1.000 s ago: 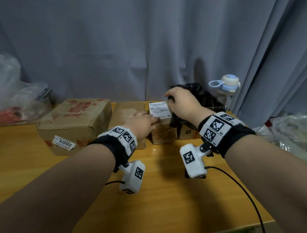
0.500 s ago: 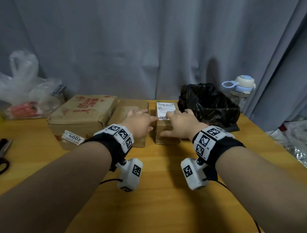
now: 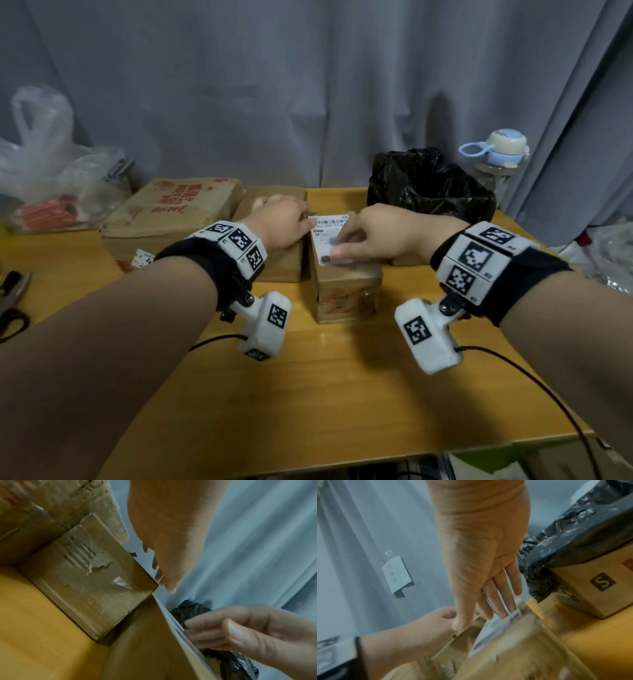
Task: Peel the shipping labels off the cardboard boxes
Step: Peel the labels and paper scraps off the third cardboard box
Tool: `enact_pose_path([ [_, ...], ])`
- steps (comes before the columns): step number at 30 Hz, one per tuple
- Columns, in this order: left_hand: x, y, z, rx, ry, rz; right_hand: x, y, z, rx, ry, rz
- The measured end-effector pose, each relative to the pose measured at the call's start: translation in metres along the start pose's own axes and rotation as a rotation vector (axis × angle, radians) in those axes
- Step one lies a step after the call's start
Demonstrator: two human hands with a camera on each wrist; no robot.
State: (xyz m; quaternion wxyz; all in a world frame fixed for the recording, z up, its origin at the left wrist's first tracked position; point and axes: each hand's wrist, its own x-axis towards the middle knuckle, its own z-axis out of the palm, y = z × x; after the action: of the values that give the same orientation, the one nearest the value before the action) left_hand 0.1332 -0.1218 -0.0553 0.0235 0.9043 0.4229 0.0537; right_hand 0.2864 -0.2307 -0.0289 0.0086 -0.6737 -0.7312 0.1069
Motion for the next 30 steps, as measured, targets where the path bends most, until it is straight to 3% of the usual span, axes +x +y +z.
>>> enact_pose_path([
  [5,-0.001,0.004,0.005,0.095,-0.170,-0.007,-0.002,-0.001,0.003,0.086,0.038,0.028],
  [9,-0.001,0.004,0.004,0.085,-0.175,-0.024,0.013,-0.002,0.014,0.028,0.085,0.093],
  [14,0.003,0.003,0.001,-0.027,-0.209,-0.058,0.026,0.000,0.017,0.123,-0.031,0.174],
  [20,0.009,0.002,0.001,-0.144,-0.222,-0.042,0.026,0.011,0.017,0.060,-0.045,0.196],
  [23,0.005,0.004,0.006,-0.196,-0.171,-0.034,0.026,0.013,0.019,0.018,-0.046,0.205],
  [27,-0.005,0.008,0.009,-0.057,0.030,-0.082,0.024,0.013,0.019,-0.016,-0.046,0.208],
  [30,-0.009,0.012,0.010,-0.050,0.105,-0.064,0.020,0.012,0.018,-0.026,-0.040,0.208],
])
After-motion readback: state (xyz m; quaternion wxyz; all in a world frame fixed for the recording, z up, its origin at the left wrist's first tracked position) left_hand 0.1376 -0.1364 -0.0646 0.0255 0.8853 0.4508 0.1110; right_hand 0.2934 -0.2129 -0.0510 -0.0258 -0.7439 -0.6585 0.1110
